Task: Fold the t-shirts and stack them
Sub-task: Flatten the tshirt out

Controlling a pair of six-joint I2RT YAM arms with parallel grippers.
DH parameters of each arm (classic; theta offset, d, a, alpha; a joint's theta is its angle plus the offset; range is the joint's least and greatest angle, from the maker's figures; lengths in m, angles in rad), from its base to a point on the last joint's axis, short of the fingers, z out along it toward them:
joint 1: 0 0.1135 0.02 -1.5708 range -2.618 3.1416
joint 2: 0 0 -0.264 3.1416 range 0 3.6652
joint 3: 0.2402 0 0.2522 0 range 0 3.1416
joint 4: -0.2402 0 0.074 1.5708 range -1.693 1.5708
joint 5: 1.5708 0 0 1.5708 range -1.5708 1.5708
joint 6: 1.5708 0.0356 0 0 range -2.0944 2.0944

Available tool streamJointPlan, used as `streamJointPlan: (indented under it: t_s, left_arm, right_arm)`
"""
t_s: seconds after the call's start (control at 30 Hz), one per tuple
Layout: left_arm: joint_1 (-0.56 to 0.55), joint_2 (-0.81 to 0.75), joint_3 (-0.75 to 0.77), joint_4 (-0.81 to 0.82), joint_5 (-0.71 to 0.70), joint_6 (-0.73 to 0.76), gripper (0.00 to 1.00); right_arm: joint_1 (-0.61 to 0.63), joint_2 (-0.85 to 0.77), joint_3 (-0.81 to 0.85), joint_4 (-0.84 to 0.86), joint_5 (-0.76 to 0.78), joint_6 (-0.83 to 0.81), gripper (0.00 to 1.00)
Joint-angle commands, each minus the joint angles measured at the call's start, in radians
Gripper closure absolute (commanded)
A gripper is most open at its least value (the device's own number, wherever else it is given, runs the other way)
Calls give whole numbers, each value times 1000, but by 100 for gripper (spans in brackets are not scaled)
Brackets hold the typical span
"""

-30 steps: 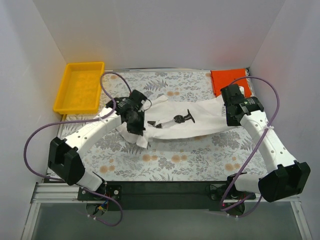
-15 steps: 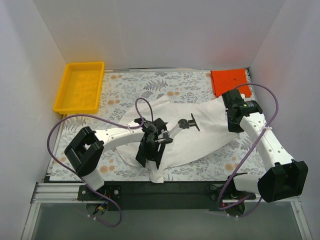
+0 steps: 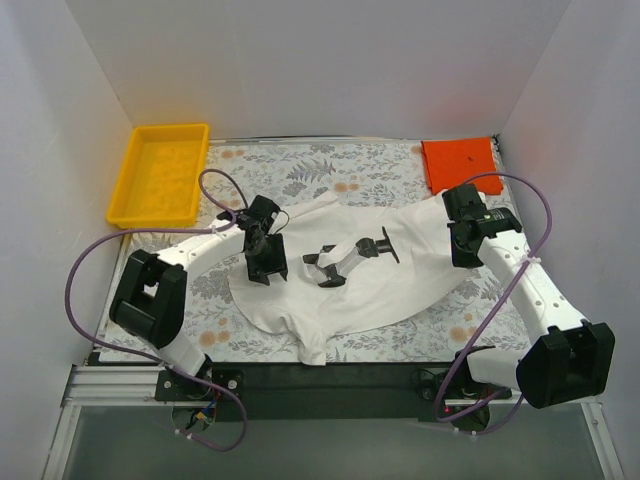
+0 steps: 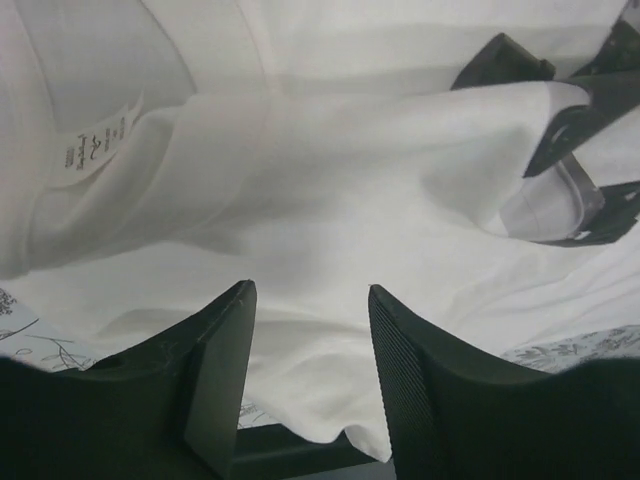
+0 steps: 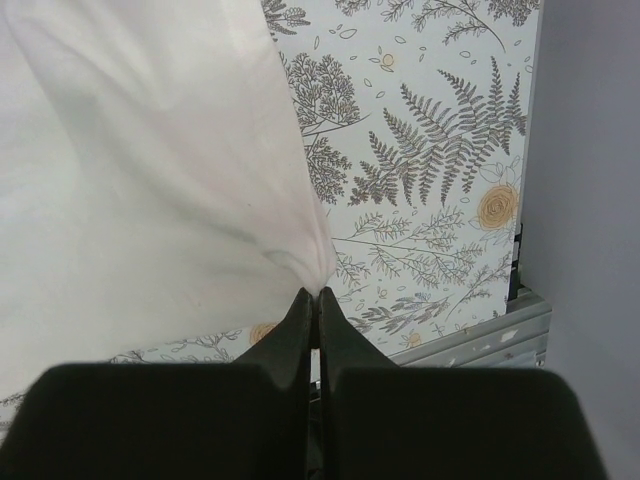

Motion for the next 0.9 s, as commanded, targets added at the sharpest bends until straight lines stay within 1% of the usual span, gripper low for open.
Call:
streamJointPlan:
  t_s: [0.0,0.17,0.2,0.27,0.3,0.4,0.43,0.5,0.53,0.57,0.63,0.67,0.7,0.73,0.77,0.8,0.83,0.87]
  left_arm:
    - [18,49,-23,106,-41,8,57]
    - [55,157,26,190,-73,44,60]
    - [73,179,69,199,-117,65,60]
    - [96,260,120,222,-127,85,59]
    - [125,291,181,233,-130,96,58]
    - [186,400,289,262,-110,99,55]
    - [197,423,372,259,-93,111,54]
    - [204,458,445,247,-95,131,46]
    - [204,452,491,233,-93,140,42]
    - [204,439,494,230,-95,140,32]
    - [204,344,470,236,-98,127,24]
    - [204,302,406,242,-104,101,21]
    - [204,249,366,249,-106,85,21]
    - [204,154,322,262,-110,64,20]
    - [204,94,204,273,-122,20,20]
    - [204,42,148,287,-130,-8,23]
    - [204,-60,73,322,-141,-30,24]
    - [204,-106,9,339,-153,-51,25]
  right_arm:
    - [-5,-29,-18,32,0,9,99]
    - [-5,-32,-40,81,-1,24,99]
    - [-5,-18,-40,92,-3,28,99]
    - [-5,-1,-41,115,-5,32,99]
    - [-8,14,-46,126,-5,35,99]
    - [-13,45,-50,161,-5,38,99]
    - [-14,52,-49,165,-5,38,99]
    - [-16,71,-40,167,-12,36,99]
    - [-16,74,-31,167,-17,35,99]
    - [-16,77,-26,169,-26,32,99]
    - [-14,71,-23,175,-40,29,99]
    - [-16,66,-21,176,-50,29,99]
    - [-14,57,-26,179,-55,29,99]
    - [-14,49,-37,185,-60,29,99]
    - [-16,37,-41,188,-61,32,99]
    - [-16,32,-49,193,-58,33,99]
    - [-14,28,-55,199,-58,33,99]
    - [-17,25,-63,202,-63,32,99]
